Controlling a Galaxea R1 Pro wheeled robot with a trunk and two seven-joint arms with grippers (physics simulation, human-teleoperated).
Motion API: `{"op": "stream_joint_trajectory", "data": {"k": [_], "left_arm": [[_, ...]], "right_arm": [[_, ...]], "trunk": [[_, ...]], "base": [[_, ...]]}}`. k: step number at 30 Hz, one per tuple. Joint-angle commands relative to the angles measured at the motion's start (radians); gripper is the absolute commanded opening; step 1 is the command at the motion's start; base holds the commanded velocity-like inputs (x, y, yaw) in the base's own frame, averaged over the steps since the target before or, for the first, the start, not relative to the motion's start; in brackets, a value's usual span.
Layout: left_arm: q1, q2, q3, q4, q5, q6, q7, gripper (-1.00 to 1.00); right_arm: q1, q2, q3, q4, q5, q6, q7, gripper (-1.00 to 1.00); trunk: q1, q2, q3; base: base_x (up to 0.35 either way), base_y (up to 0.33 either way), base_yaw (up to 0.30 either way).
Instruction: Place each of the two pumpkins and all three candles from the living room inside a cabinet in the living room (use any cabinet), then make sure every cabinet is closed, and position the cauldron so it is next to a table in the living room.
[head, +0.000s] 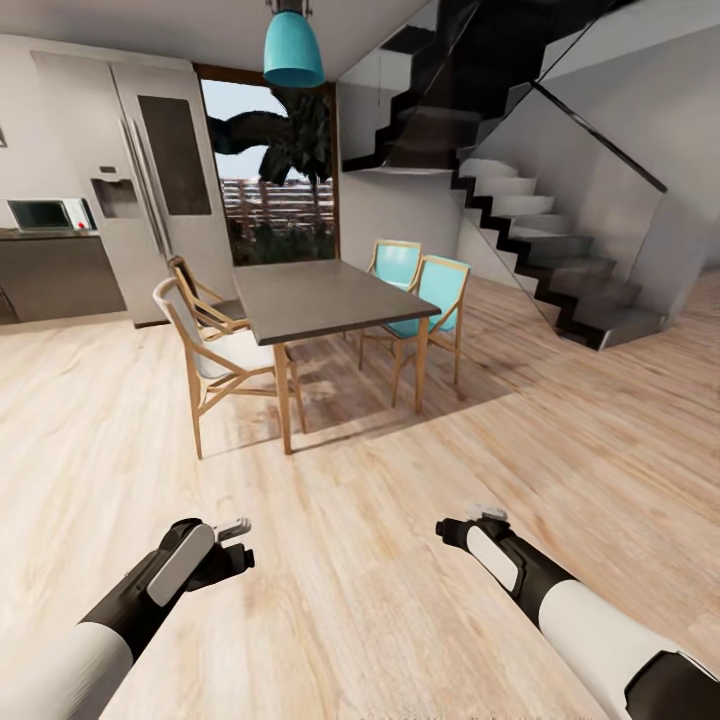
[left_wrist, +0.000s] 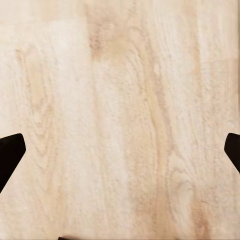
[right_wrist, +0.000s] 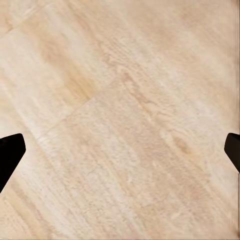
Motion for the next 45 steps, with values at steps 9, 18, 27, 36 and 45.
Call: {"op": "stream_joint_trajectory", "data": {"k": [9, 18, 27, 36, 45], "left_arm": [[-0.001, 0.0, -0.005, -0.002, 0.011, 0.0, 0.01, 1.0], [-0.001, 0.0, -0.005, -0.002, 0.011, 0.0, 0.01, 1.0], [-0.001, 0.0, -0.004, -0.002, 0.012, 0.0, 0.01, 1.0], [-0.001, 0.001, -0.003, -0.002, 0.012, 0.0, 0.01, 1.0], [-0.001, 0.002, -0.002, -0.002, 0.012, 0.0, 0.01, 1.0]], "right_arm": [[-0.001, -0.001, 0.008, -0.002, -0.008, 0.001, -0.008, 1.0], [-0.001, -0.001, 0.009, -0.002, -0.008, 0.001, -0.008, 1.0], [-0.001, 0.0, 0.008, -0.002, -0.004, 0.001, -0.008, 1.0], [-0.001, 0.0, 0.009, -0.002, -0.001, -0.014, -0.008, 1.0], [-0.001, -0.001, 0.01, -0.002, -0.003, -0.015, 0.003, 1.0]], "trunk": [[0.0, -0.001, -0.013], [0.0, -0.001, -0.025], [0.0, -0.001, -0.037], [0.0, -0.001, -0.049], [0.0, -0.001, -0.061]], "base": [[0.0, 0.0, -0.183], [0.0, 0.0, -0.182], [0.0, 0.0, -0.182], [0.0, 0.0, -0.18], [0.0, 0.0, -0.176]]}}
